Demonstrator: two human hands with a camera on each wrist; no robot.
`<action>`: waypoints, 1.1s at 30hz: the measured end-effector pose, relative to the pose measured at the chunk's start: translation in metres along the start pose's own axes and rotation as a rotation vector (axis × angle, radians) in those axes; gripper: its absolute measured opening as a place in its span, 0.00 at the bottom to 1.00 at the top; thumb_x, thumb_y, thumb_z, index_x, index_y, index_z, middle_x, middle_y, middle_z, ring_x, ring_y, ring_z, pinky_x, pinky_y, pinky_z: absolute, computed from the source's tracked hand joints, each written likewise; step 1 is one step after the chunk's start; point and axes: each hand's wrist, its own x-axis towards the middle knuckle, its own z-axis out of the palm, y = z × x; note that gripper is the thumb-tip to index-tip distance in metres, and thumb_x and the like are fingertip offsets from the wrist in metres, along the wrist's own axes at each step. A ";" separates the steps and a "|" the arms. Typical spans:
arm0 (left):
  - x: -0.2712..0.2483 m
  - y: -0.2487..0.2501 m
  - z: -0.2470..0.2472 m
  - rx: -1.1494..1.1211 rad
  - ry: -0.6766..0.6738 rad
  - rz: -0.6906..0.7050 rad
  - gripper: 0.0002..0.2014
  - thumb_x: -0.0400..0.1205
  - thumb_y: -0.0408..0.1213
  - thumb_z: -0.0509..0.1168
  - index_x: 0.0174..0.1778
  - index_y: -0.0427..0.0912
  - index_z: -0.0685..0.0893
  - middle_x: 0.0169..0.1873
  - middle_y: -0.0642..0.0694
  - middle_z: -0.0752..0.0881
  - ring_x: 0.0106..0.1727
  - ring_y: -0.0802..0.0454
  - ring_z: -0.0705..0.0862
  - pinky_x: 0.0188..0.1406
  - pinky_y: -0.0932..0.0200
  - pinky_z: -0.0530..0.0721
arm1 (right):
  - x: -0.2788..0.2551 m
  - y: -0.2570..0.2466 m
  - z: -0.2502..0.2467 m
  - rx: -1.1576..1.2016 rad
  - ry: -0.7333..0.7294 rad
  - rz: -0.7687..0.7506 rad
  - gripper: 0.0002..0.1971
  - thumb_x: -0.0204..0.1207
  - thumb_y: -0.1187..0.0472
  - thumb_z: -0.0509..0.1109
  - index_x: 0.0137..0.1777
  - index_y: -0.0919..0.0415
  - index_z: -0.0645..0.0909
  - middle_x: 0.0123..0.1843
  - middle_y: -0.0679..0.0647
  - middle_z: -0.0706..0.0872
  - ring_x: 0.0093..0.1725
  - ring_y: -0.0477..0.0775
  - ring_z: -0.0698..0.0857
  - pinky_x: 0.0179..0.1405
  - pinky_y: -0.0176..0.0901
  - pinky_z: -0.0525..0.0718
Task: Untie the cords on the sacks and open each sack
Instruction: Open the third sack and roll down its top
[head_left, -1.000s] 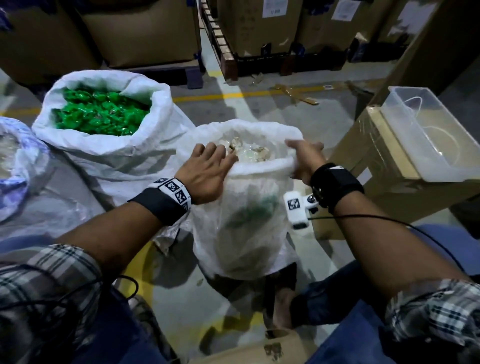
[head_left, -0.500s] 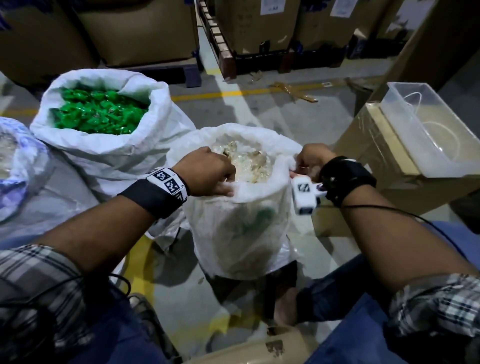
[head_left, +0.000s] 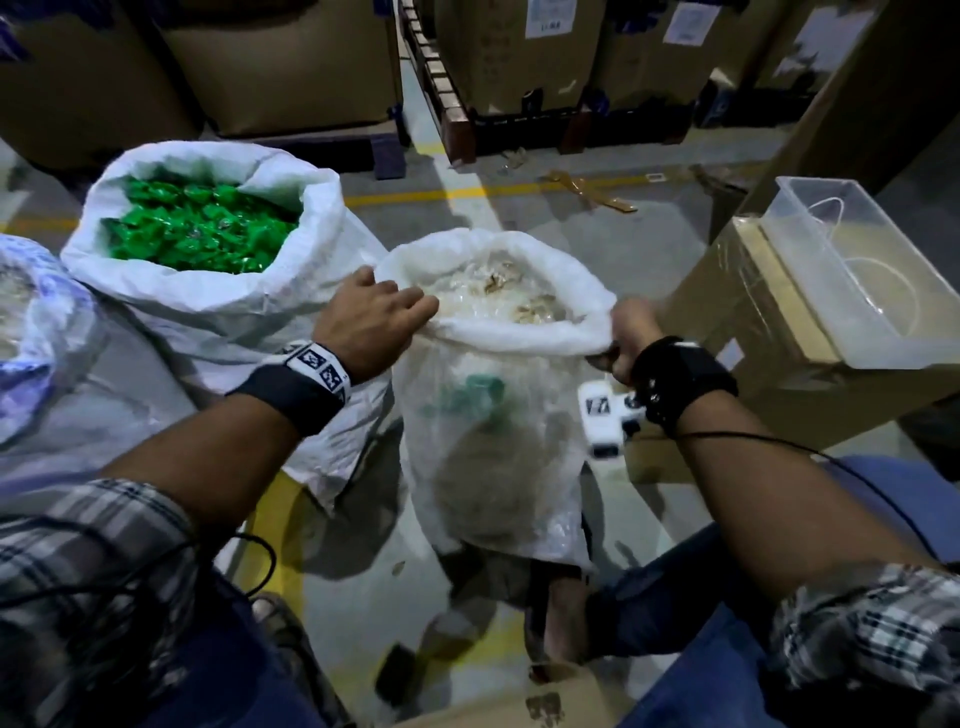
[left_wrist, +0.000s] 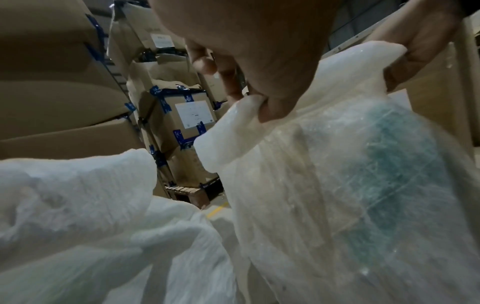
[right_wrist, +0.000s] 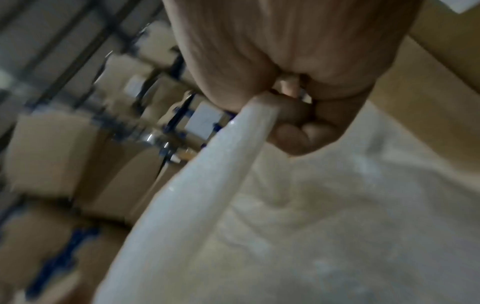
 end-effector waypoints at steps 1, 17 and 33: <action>0.001 0.001 0.001 -0.007 -0.045 -0.033 0.14 0.75 0.34 0.67 0.56 0.41 0.81 0.43 0.42 0.89 0.39 0.39 0.87 0.44 0.48 0.73 | 0.000 0.004 0.001 -0.185 0.070 -0.045 0.23 0.84 0.65 0.55 0.79 0.60 0.69 0.70 0.59 0.77 0.53 0.59 0.82 0.40 0.52 0.92; 0.009 -0.005 -0.018 -0.746 -0.459 -0.835 0.30 0.78 0.65 0.67 0.53 0.38 0.87 0.46 0.36 0.92 0.47 0.37 0.92 0.49 0.51 0.89 | -0.007 0.006 0.015 -1.304 0.183 -0.226 0.29 0.72 0.41 0.67 0.66 0.59 0.80 0.65 0.65 0.83 0.64 0.69 0.82 0.64 0.57 0.82; 0.022 -0.007 0.008 -1.752 0.174 -1.385 0.20 0.83 0.17 0.60 0.64 0.44 0.71 0.57 0.36 0.78 0.54 0.40 0.81 0.37 0.50 0.87 | 0.019 0.005 0.000 0.282 0.026 0.074 0.21 0.88 0.68 0.55 0.79 0.74 0.69 0.78 0.70 0.75 0.75 0.69 0.78 0.67 0.58 0.82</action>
